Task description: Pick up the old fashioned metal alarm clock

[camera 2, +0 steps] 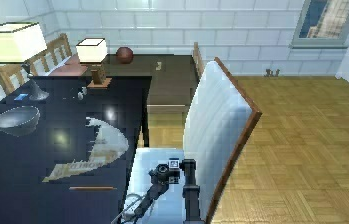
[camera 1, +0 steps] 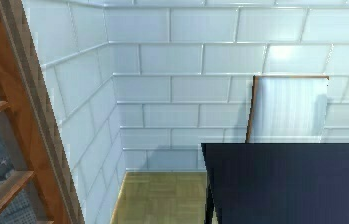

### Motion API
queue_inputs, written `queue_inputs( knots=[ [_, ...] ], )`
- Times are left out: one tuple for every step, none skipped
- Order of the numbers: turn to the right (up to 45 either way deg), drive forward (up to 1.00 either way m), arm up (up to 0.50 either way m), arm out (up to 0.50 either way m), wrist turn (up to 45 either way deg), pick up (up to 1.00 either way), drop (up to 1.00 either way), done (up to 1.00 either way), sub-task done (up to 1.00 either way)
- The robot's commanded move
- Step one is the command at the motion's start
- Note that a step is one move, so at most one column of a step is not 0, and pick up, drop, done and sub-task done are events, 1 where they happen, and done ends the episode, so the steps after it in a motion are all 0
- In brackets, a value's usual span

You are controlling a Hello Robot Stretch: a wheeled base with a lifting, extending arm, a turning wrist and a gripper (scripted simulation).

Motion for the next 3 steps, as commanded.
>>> queue_inputs(
  knots=[
    [0.0, 0.0, 0.0, 0.0, 45.0, 0.0, 0.0, 0.0, 0.0],
    [0.0, 0.0, 0.0, 0.0, 30.0, 0.0, 0.0, 0.0, 0.0],
    [0.0, 0.0, -0.3, 0.0, 0.0, 0.0, 0.0, 0.0, 0.0]
  ],
)
